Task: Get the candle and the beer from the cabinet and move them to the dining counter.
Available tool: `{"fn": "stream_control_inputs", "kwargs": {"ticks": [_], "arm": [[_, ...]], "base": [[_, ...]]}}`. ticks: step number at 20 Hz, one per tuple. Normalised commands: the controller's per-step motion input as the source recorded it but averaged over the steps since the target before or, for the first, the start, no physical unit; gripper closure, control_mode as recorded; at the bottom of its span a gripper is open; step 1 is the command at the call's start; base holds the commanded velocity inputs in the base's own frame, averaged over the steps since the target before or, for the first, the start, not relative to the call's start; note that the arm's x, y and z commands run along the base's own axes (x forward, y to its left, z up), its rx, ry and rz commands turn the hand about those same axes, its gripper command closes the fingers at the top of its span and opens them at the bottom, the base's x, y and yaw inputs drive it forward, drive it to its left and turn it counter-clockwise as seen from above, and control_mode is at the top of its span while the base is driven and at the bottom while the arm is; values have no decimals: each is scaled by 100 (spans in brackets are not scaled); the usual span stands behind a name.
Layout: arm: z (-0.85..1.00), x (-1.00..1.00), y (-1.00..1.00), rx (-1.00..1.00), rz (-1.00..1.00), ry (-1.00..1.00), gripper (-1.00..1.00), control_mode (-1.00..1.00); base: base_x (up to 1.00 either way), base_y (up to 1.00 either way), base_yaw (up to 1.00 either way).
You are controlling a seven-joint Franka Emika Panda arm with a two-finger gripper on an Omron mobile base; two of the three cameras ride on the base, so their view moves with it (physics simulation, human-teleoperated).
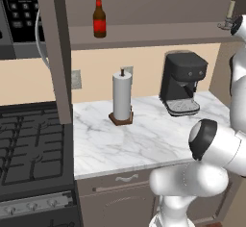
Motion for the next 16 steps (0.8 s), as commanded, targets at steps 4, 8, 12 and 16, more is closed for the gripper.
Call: {"fn": "stream_control_inputs", "kwargs": {"ticks": [4,8,12,16], "arm": [[5,-57,18,0,0,-29,-100,-100],[8,-66,68,3,0,-50,-100,-100],[0,-54,82,12,4,-51,-100,-100],[-11,-31,77,21,13,-46,-100,-100]], "base": [[0,0,0],[0,0,0],[0,0,0],[0,0,0]]}}
